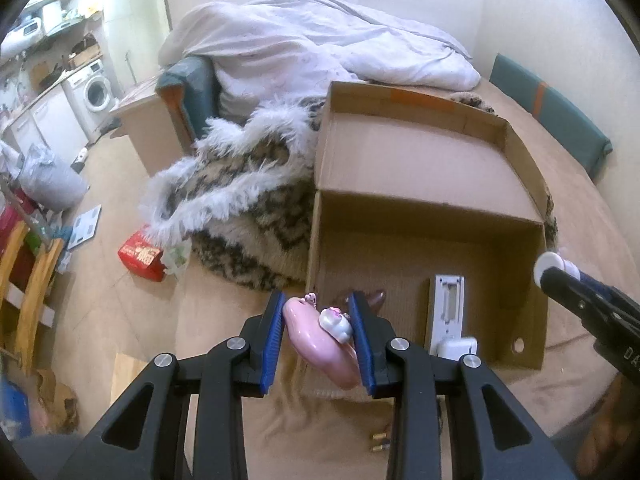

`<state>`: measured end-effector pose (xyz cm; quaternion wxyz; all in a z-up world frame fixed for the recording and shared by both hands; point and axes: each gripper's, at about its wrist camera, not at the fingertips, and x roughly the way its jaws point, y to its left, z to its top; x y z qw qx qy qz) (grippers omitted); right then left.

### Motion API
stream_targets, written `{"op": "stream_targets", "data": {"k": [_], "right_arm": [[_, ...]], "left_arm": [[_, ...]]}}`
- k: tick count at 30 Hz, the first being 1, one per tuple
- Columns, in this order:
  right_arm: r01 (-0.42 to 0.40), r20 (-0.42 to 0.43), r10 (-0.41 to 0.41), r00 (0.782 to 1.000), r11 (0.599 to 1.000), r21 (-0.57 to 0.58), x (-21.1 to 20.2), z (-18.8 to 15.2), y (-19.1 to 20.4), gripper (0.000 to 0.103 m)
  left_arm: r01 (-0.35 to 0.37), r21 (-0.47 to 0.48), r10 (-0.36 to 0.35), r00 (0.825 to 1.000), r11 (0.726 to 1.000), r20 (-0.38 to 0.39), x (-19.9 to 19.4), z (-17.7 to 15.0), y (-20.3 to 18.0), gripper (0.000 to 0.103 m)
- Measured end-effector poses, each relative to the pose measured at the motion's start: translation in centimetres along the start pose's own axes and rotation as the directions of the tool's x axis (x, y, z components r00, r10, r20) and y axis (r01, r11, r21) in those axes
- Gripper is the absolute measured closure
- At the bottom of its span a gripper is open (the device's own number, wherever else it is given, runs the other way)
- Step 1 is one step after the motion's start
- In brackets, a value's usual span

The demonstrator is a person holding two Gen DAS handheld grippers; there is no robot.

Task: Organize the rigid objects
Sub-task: 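Carry the pink compact and white pill bottle over the cardboard box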

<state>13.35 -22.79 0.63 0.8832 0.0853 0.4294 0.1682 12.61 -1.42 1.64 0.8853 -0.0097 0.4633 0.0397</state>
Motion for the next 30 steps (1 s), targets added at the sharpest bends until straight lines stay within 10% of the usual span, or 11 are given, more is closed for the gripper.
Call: {"op": "stream_targets", "data": {"k": [30], "right_arm": [[0.069, -0.296, -0.068, 0.953, 0.998, -0.007, 12.4, -1.7, -1.8, 0.048]], "left_arm": [[0.063, 0.081, -0.050, 0.987, 0.995, -0.154, 10.6, -1.2, -3.9, 0.088]]}}
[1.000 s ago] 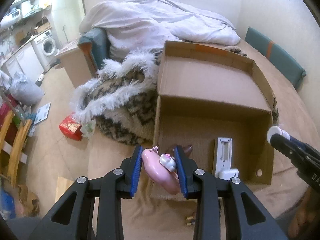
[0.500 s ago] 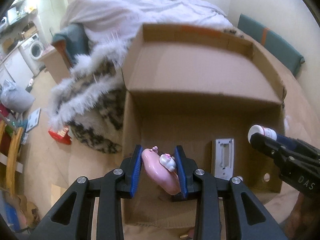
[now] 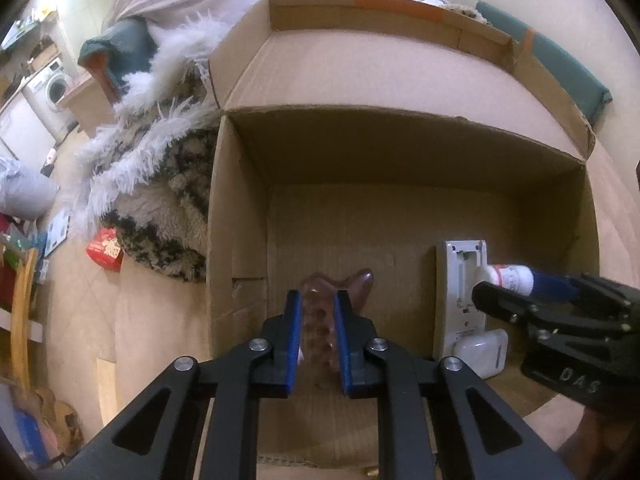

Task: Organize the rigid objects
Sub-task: 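Carry the pink compact and white pill bottle over the cardboard box, then open both tools to release the compact and pill bottle in the box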

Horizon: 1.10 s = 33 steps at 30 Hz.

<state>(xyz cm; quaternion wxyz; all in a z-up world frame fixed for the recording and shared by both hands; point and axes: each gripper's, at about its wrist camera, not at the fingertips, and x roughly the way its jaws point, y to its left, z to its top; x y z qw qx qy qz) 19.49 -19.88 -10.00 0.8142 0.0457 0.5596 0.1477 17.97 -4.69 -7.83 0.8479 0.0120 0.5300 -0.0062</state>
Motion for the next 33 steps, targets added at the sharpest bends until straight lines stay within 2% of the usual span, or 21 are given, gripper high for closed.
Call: {"op": "stream_targets", "data": {"k": [9, 14, 15, 16, 21, 23, 24, 26, 28, 33], "right_arm": [[0.002, -0.047, -0.002, 0.999, 1.000, -0.003, 1.3, -0.3, 0.2, 0.048], [-0.026, -0.036, 0.026, 0.999, 1.000, 0.011, 1.3, -0.1, 0.3, 0.048], [-0.033, -0.028, 0.034, 0.999, 0.999, 0.013, 1.0, -0.1, 0.1, 0.044], [-0.040, -0.014, 0.041, 0.999, 0.999, 0.018, 0.7, 0.0, 0.0, 0.035], [-0.056, 0.044, 0.054, 0.998, 0.998, 0.041, -0.4, 0.4, -0.3, 0.015], [-0.061, 0.064, 0.058, 0.996, 0.997, 0.052, -0.7, 0.6, -0.4, 0.003], [-0.070, 0.072, 0.066, 0.995, 0.996, 0.056, -0.9, 0.7, -0.4, 0.003], [-0.070, 0.085, 0.065, 0.994, 0.996, 0.055, -0.9, 0.8, -0.2, 0.002], [-0.068, 0.091, 0.063, 0.994, 0.996, 0.051, -1.0, 0.8, -0.1, 0.001], [-0.064, 0.112, 0.059, 0.992, 0.997, 0.041, -1.8, 0.8, -0.2, 0.000]], "left_arm": [[0.006, -0.019, -0.007, 1.000, 1.000, -0.025, 0.2, -0.2, 0.1, 0.088], [0.003, -0.015, -0.003, 1.000, 1.000, -0.030, 0.3, -0.3, 0.0, 0.088], [0.001, -0.016, -0.001, 1.000, 1.000, -0.029, 0.3, -0.2, 0.1, 0.088], [0.000, -0.016, 0.000, 1.000, 1.000, -0.028, 0.2, -0.2, 0.0, 0.088], [0.006, -0.016, -0.007, 1.000, 1.000, -0.022, -0.2, -0.2, 0.0, 0.084], [0.004, -0.011, -0.005, 1.000, 1.000, -0.013, -0.4, -0.2, 0.0, 0.077], [0.004, -0.011, -0.004, 1.000, 1.000, -0.011, -0.5, -0.2, -0.1, 0.074], [0.002, -0.010, -0.002, 1.000, 1.000, -0.004, -0.7, -0.1, -0.1, 0.055], [-0.001, -0.017, 0.001, 1.000, 1.000, 0.012, -1.0, -0.1, 0.0, 0.047], [-0.003, -0.016, 0.003, 1.000, 1.000, 0.013, -1.2, 0.1, -0.1, 0.041]]}}
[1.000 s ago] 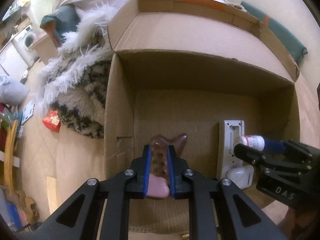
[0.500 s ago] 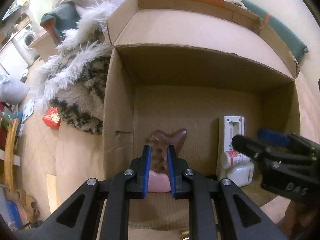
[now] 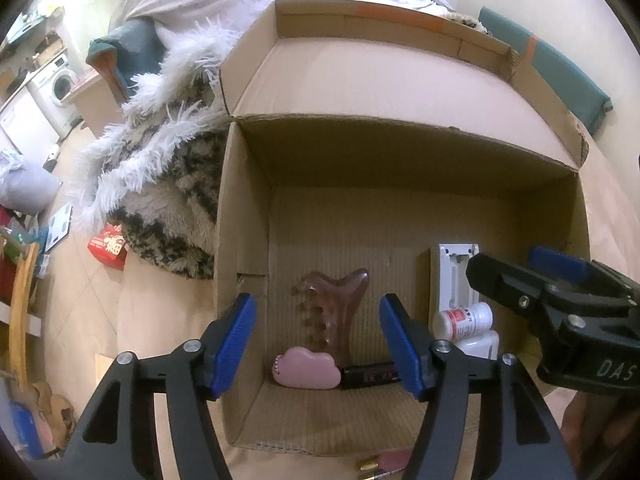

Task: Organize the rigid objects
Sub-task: 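Open both tools to release the compact and pill bottle in the box, then move both tools back toward the remaining pile beside the box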

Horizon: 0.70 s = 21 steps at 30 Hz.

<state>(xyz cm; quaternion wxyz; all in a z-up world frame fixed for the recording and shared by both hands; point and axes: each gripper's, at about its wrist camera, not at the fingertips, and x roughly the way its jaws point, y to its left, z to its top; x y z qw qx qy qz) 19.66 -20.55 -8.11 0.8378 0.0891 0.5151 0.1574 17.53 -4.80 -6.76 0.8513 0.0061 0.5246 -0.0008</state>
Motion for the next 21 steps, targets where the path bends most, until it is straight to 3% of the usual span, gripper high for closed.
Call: {"op": "stream_targets", "data": {"k": [21], "right_arm": [[-0.029, 0.068, 0.027, 0.997, 0.999, 0.040, -4.0, -0.9, -0.5, 0.000]], "left_arm": [[-0.009, -0.019, 0.010, 0.999, 1.000, 0.047, -3.3, 0.2, 0.7, 0.041]]}}
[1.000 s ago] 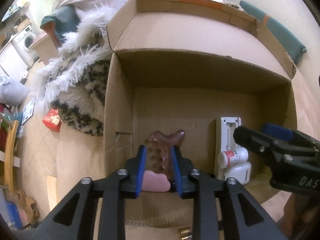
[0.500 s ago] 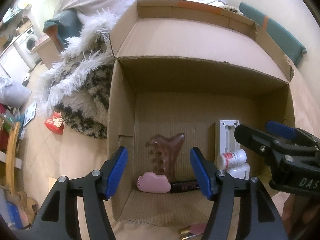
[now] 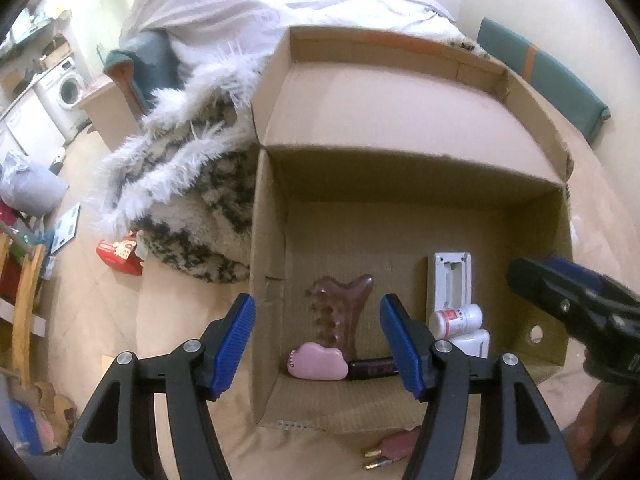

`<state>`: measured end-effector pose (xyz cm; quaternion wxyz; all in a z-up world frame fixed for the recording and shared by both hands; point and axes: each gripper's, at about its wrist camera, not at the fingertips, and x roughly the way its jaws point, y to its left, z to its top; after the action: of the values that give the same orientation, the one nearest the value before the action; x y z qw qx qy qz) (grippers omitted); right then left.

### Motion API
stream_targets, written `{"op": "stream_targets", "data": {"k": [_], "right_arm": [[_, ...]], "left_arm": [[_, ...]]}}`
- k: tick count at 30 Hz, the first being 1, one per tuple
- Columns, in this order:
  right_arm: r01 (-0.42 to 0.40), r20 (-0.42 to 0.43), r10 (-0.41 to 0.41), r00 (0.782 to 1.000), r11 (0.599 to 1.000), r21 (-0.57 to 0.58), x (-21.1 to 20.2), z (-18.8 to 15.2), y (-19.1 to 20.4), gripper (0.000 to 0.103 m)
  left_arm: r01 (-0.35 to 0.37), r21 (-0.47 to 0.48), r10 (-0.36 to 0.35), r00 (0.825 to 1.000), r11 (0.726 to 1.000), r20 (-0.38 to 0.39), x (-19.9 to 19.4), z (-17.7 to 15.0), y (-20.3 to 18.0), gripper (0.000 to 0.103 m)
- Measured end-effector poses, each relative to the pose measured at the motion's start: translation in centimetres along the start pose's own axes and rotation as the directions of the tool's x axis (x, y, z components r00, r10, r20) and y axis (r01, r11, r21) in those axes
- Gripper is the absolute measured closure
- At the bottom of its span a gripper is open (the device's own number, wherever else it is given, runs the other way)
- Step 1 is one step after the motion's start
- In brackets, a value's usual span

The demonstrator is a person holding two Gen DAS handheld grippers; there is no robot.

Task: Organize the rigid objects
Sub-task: 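Move both tools back toward the remaining pile beside the box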

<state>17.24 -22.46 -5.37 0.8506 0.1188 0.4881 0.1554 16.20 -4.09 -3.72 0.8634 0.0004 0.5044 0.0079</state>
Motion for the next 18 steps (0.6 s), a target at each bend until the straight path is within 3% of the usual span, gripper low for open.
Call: {"op": "stream_targets", "data": {"k": [8, 18], "right_arm": [[0.000, 0.039, 0.001, 0.999, 1.000, -0.029, -2.7, -1.0, 0.6, 0.000], [-0.011, 0.023, 0.011, 1.000, 1.000, -0.024, -4.4, -3.8, 0.6, 0.000]], "left_arm": [[-0.005, 0.002, 0.004, 1.000, 1.000, 0.029, -2.7, -0.7, 0.3, 0.041], [-0.009, -0.055, 0.010, 1.000, 0.998, 0.010, -4.1, -3.9, 1.7, 0.041]]}}
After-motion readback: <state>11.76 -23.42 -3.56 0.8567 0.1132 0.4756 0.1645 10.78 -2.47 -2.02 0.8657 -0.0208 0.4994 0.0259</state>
